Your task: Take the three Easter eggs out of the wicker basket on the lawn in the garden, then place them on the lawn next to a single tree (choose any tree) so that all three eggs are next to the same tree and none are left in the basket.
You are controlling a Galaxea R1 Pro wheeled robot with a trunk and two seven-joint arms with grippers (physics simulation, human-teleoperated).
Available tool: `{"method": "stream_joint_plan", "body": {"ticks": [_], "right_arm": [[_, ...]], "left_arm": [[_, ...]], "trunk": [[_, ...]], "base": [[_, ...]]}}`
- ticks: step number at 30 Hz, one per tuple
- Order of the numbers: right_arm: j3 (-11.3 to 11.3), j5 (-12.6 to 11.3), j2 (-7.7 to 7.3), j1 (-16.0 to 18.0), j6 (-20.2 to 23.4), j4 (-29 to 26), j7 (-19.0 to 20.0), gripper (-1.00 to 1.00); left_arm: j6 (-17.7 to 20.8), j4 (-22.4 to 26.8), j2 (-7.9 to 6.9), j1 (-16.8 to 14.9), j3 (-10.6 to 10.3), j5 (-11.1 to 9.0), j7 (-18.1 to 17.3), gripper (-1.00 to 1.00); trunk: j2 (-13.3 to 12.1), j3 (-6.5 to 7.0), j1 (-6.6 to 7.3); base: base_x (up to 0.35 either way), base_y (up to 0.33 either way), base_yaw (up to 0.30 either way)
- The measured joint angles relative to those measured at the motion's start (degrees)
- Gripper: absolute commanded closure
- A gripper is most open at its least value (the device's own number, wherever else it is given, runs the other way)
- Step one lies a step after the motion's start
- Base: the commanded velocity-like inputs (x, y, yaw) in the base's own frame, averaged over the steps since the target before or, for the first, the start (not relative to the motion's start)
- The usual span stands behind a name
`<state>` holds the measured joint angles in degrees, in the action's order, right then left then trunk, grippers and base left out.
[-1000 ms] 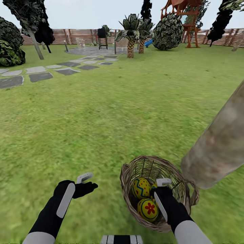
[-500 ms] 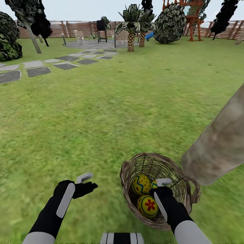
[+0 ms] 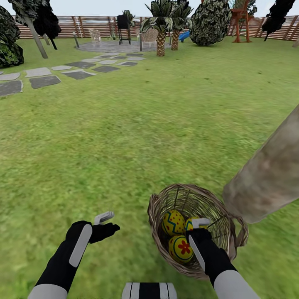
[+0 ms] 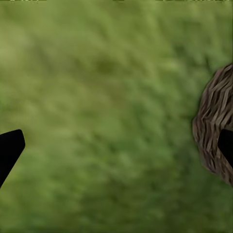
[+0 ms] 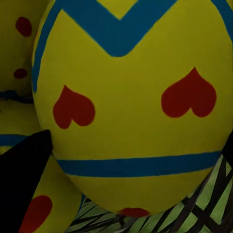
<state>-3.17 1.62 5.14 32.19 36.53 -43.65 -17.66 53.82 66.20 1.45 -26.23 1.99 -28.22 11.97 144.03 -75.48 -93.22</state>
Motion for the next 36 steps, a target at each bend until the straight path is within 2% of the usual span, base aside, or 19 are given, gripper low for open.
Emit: {"method": "stream_joint_plan", "body": {"ticks": [17,36], "right_arm": [[0.03,0.18,0.15,0.0,0.16,0.0,-0.03,1.0],[-0.02,-0.11,0.3,-0.04,0.16,0.31,0.01,1.0]], "left_arm": [[-0.1,0.48,0.09,0.05,0.15,-0.09,-0.09,-1.0],[-0.01,0.07,0.17,0.04,0.07,0.12,0.0,-1.0]], "trunk": [[0.0,0.0,0.0],[-0.26,4.2,0.47]], "base": [[0.0,0.0,0.0],[-0.022,0.0,0.0]]}}
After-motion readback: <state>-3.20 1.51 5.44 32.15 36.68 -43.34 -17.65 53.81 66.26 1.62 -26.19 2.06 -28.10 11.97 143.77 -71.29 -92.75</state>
